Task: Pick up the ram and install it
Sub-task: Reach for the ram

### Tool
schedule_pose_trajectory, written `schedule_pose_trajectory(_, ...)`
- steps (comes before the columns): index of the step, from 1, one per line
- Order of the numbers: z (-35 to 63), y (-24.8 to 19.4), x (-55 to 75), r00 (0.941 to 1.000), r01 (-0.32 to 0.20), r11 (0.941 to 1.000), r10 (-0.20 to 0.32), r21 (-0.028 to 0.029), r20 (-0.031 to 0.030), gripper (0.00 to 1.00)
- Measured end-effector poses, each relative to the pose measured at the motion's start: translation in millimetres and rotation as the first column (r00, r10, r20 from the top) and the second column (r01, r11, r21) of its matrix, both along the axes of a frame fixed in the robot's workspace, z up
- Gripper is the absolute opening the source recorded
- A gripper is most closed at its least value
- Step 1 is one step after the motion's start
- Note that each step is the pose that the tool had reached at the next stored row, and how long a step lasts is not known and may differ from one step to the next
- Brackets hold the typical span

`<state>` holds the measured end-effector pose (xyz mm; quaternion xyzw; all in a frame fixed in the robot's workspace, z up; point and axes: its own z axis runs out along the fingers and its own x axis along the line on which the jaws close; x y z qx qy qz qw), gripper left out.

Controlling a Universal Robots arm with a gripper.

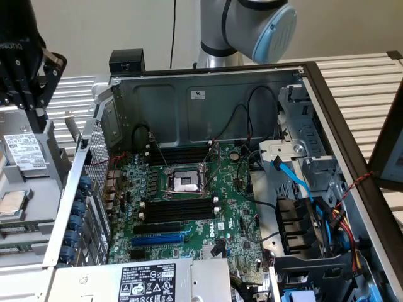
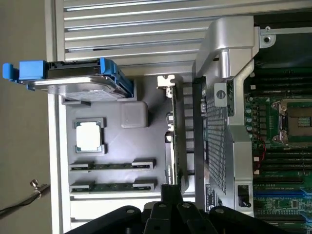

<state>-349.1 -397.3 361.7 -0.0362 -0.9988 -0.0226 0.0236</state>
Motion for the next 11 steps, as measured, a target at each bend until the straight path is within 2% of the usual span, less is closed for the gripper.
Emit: schedule_pose_trajectory(11, -11.3, 0.3, -49.7, 1.0000, 0.000, 1.0000, 0.000, -0.0003, -0.0091, 0.10)
